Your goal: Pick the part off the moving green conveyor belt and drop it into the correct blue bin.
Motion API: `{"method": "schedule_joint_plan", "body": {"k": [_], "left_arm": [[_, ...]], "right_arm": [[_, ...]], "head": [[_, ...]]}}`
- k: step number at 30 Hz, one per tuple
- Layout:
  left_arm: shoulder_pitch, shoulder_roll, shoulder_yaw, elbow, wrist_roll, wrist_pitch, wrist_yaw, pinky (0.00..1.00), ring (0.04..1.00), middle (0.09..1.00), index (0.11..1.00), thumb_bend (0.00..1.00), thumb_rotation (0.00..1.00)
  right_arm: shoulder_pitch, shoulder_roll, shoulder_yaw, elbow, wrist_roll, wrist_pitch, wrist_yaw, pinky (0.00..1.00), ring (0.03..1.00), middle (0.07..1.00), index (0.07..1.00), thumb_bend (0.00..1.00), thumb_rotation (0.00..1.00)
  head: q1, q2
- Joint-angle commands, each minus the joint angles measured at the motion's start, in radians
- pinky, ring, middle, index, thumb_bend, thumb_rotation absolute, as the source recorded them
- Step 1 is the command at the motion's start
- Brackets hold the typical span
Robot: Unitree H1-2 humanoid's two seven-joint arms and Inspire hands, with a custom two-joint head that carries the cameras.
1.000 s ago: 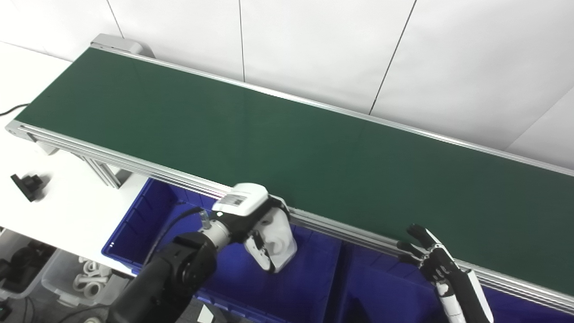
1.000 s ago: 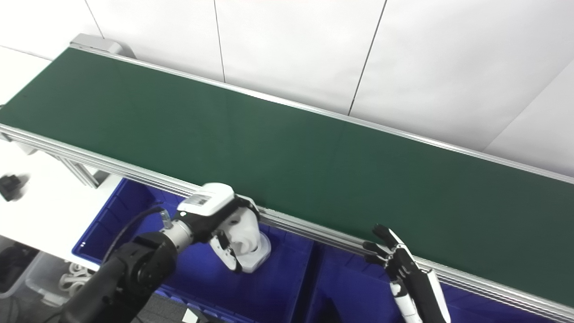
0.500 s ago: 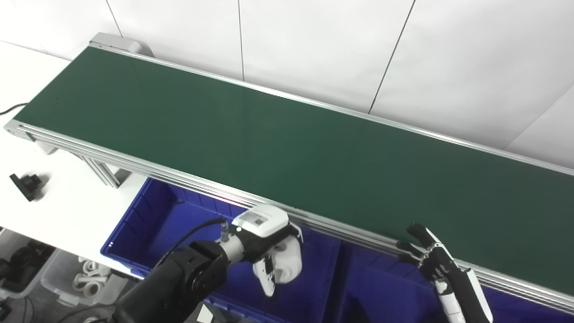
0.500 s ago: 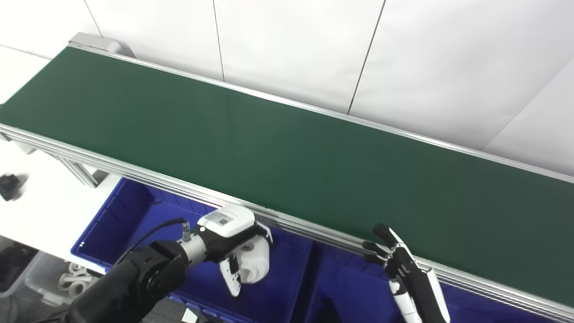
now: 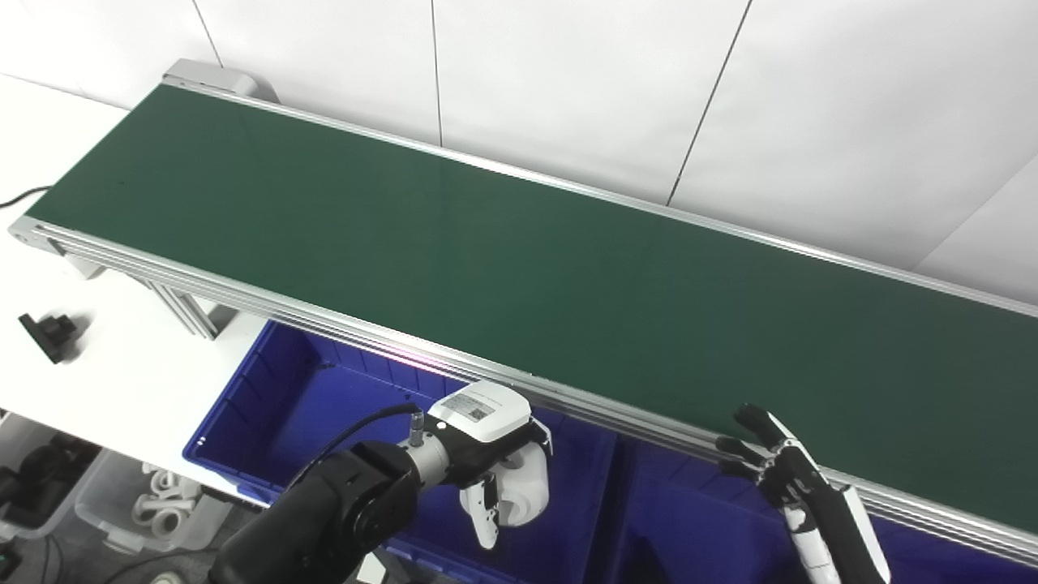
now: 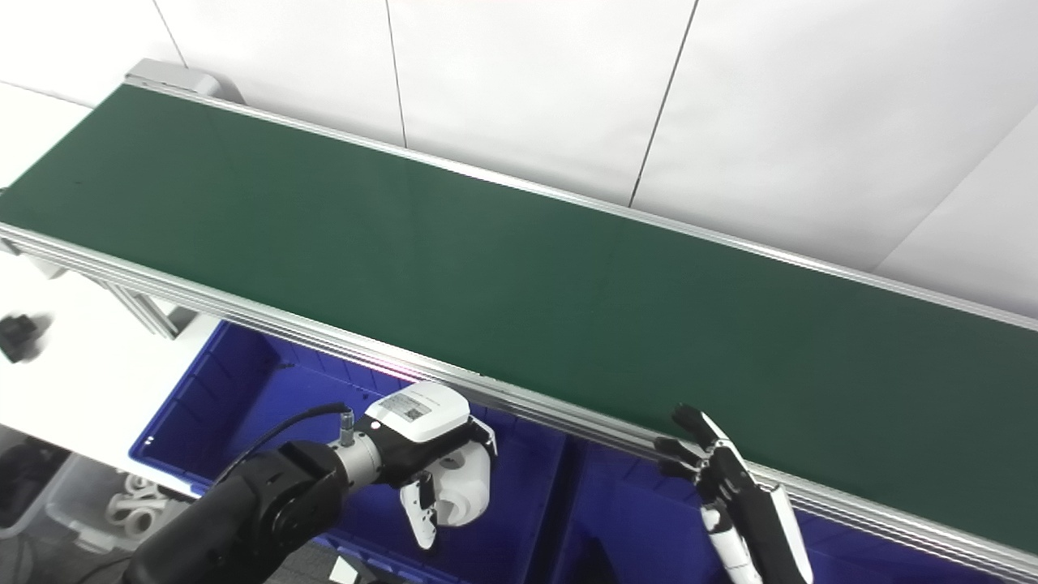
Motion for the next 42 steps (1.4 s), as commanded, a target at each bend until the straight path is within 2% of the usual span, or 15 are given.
{"method": "schedule_joint_plan", "body": {"k": [1,4,6,12,20,24,27,32,34,36,39,42], "left_arm": [[-0.004,0.002,0.010,-0.027,0.027,-0.037,0.075,0.67,0.771,0.791,0.726,0.81,0.20],[0.004,0.001,0.016,-0.016,0.027,-0.067,0.148,0.74,0.827,0.858,0.787,0.89,0.30],[0.007,0.002,0.018,-0.015,0.025,-0.076,0.165,0.76,0.842,0.875,0.802,0.90,0.34],[0.008,0.005,0.021,-0.006,0.017,-0.099,0.190,0.76,0.834,0.867,0.803,0.92,0.37],[0.009,0.002,0.028,-0.022,-0.003,-0.110,0.171,0.74,0.829,0.860,0.805,0.92,0.37],[0.026,-0.026,0.052,-0.093,-0.148,-0.118,0.151,0.71,0.837,0.860,0.806,0.89,0.38],[0.044,-0.060,0.071,-0.152,-0.291,-0.126,0.148,0.70,0.842,0.863,0.814,0.86,0.42],[0.082,-0.201,0.118,-0.201,-0.605,-0.141,0.195,0.69,0.810,0.830,0.794,0.78,0.49],[0.102,-0.279,0.143,-0.186,-0.749,-0.130,0.213,0.74,0.826,0.842,0.799,0.73,0.54],[0.121,-0.331,0.171,-0.157,-0.854,-0.112,0.224,0.78,0.855,0.864,0.804,0.74,0.59],[0.126,-0.352,0.208,-0.065,-0.964,-0.138,0.212,0.82,0.900,0.900,0.834,0.73,0.68],[0.123,-0.348,0.240,0.044,-1.090,-0.166,0.177,0.88,0.931,0.924,0.866,0.73,0.69]], "right_arm": [[-0.003,0.000,-0.008,-0.040,0.008,0.002,0.000,0.72,0.798,0.907,0.894,0.79,0.89],[-0.003,0.000,-0.008,-0.039,0.010,0.003,0.000,0.72,0.798,0.907,0.894,0.79,0.89],[-0.004,0.000,-0.007,-0.040,0.016,0.006,0.003,0.72,0.800,0.908,0.894,0.79,0.89],[-0.005,0.001,-0.007,-0.037,0.000,0.003,-0.001,0.72,0.798,0.907,0.896,0.80,0.90],[-0.003,0.000,-0.007,-0.043,-0.005,0.006,-0.002,0.72,0.797,0.908,0.896,0.80,0.91],[0.001,0.003,-0.005,-0.048,-0.016,0.007,-0.005,0.72,0.797,0.908,0.896,0.80,0.91],[0.002,0.012,0.000,-0.040,-0.038,-0.007,-0.013,0.71,0.793,0.905,0.894,0.80,0.92],[0.002,0.036,0.010,-0.026,-0.076,-0.023,-0.027,0.70,0.779,0.898,0.893,0.80,0.93],[0.002,0.046,0.015,-0.024,-0.093,-0.022,-0.031,0.70,0.782,0.898,0.892,0.79,0.94],[0.004,0.058,0.020,-0.020,-0.104,-0.023,-0.034,0.70,0.778,0.895,0.890,0.78,0.94],[0.010,0.075,0.027,-0.020,-0.139,-0.018,-0.049,0.69,0.774,0.893,0.887,0.78,0.94],[0.019,0.097,0.036,-0.021,-0.184,-0.012,-0.074,0.70,0.773,0.887,0.889,0.81,0.95]], "head": [[0.000,0.002],[-0.002,0.001],[-0.002,0.001],[-0.005,0.000],[-0.014,0.000],[-0.034,-0.003],[-0.080,-0.014],[-0.139,-0.033],[-0.163,-0.041],[-0.200,-0.053],[-0.233,-0.064],[-0.287,-0.077]]}}
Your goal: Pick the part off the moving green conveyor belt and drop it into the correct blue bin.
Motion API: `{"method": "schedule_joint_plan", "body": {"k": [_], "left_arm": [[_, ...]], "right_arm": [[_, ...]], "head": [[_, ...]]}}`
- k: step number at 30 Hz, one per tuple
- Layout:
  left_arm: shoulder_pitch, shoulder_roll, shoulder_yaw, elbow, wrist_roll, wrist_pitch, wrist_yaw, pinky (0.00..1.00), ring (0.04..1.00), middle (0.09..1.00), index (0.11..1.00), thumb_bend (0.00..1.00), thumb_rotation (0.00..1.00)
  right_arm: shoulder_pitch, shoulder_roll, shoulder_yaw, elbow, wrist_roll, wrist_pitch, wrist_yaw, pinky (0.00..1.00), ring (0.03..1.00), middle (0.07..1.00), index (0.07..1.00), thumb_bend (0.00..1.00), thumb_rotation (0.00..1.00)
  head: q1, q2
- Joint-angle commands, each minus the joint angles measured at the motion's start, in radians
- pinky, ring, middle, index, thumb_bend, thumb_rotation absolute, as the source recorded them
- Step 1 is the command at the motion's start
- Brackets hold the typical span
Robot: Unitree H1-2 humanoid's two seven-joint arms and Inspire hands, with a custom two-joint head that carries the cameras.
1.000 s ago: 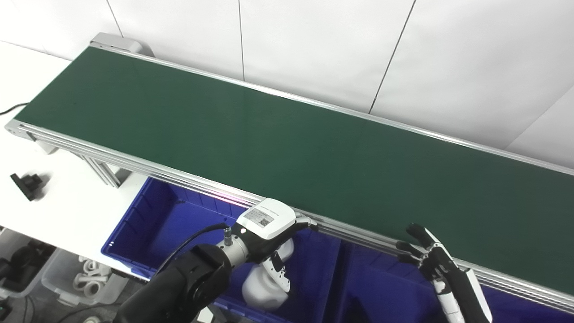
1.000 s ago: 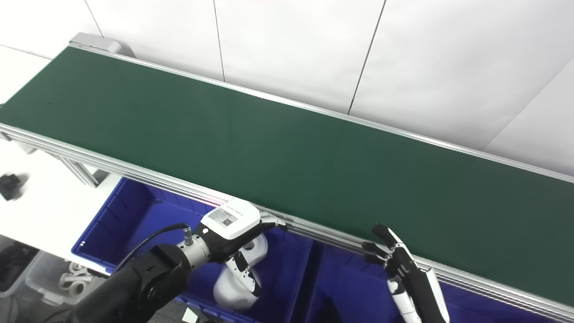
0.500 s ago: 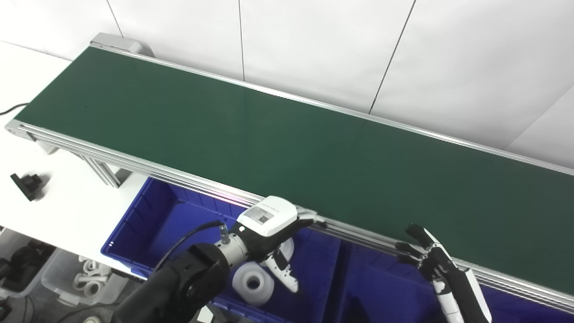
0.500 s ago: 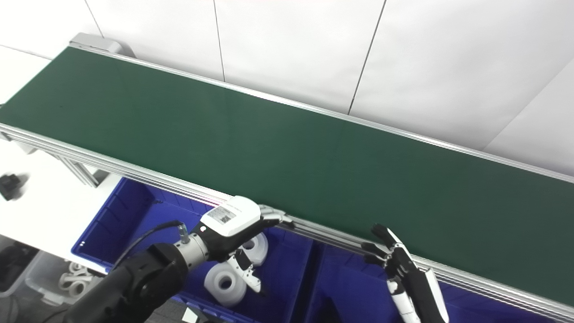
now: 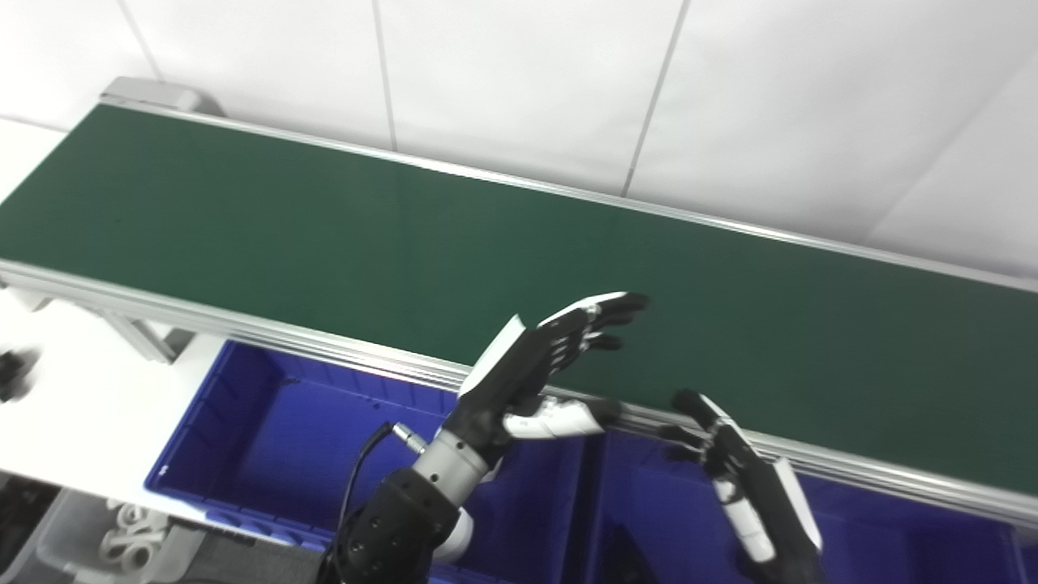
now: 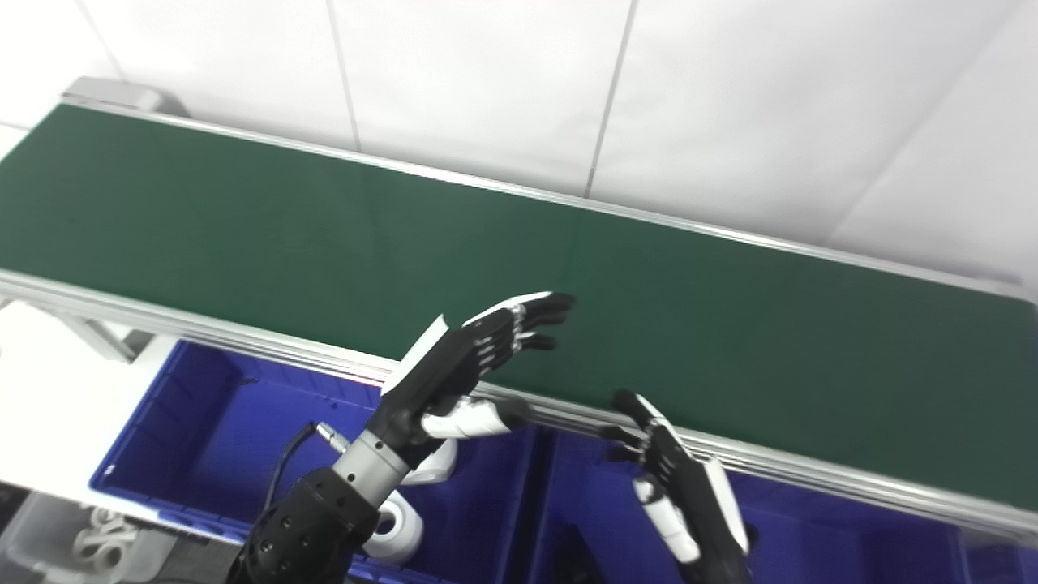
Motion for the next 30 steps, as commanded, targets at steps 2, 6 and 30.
{"method": "schedule_joint_plan", "body": {"k": [2,6,30], "left_arm": [[-0.001,0.015,0.023,0.049,-0.103,-0.052,-0.034,0.88,0.931,0.926,0.871,0.74,0.69],[0.006,0.052,0.016,0.072,-0.102,-0.045,-0.051,0.88,0.942,0.946,0.903,0.73,0.69],[0.009,0.127,-0.028,0.056,-0.031,-0.080,-0.063,0.89,0.930,0.905,0.857,0.72,0.65]], "right_arm": [[0.009,0.023,0.012,-0.023,-0.033,-0.019,-0.028,0.70,0.776,0.886,0.890,0.80,0.96],[0.013,0.047,0.031,-0.028,-0.053,-0.014,-0.041,0.70,0.784,0.898,0.895,0.79,0.95],[0.015,0.075,0.052,-0.070,-0.099,0.041,-0.063,0.71,0.782,0.911,0.907,0.79,0.98]], "head": [[-0.057,-0.006],[-0.123,-0.006],[-0.167,0.015]]}}
